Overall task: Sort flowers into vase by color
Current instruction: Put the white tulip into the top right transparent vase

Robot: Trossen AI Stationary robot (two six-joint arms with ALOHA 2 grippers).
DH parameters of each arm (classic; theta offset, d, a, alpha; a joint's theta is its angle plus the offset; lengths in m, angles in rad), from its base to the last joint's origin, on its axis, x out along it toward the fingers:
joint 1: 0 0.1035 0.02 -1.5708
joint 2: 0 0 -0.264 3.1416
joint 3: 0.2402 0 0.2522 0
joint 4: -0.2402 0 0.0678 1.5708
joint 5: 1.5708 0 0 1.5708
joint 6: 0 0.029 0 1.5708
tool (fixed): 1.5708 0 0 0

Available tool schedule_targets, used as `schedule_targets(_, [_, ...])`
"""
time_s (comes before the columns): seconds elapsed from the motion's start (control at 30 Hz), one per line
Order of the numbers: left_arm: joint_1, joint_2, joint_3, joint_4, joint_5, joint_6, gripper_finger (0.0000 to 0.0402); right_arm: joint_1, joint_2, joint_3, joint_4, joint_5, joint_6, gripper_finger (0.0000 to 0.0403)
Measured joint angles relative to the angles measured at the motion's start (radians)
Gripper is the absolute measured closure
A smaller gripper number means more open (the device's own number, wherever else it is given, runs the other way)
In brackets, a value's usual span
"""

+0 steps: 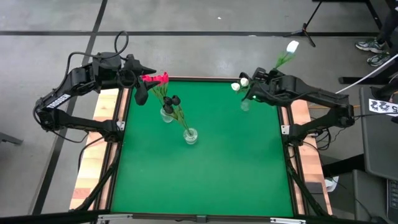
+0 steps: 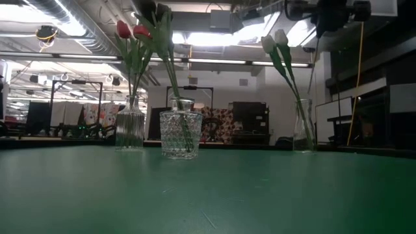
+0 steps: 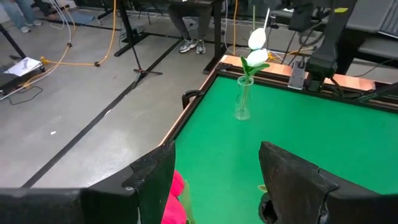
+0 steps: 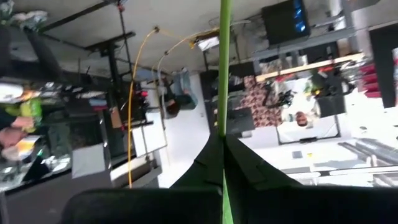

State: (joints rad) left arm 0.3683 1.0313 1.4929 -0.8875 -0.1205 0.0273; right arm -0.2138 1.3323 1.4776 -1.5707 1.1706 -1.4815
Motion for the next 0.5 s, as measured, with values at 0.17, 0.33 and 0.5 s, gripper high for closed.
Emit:
schedule_targets(0.17, [0.0,0.0,0.0,0.0,0.0,-0.001,0.0171,-0.05,0.0,0.0,0.0,0.043,-0.048,0.0403])
schedule_targets(0.33, [0.0,0.0,0.0,0.0,0.0,-0.001,0.0171,-0.049,0.0,0.0,0.0,0.038,-0.075,0.0403])
schedule_targets(0.5, [0.0,0.0,0.0,0.0,0.0,0.001,0.0171,-0.048,0.014,0.0,0.003,0.037,-0.074,0.0403])
